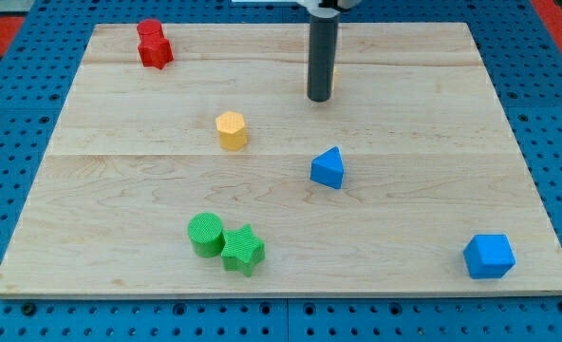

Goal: Move the yellow heart to the top center

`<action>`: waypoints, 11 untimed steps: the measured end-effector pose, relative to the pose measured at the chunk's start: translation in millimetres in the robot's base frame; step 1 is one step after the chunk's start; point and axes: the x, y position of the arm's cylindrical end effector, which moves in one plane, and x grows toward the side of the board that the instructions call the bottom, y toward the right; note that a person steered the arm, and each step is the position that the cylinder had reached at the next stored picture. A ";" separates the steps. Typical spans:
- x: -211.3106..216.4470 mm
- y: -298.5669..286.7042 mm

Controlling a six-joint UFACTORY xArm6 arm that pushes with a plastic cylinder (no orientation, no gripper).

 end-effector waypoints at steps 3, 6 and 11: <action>-40.6 55.1; -66.3 3.1; -62.8 -36.6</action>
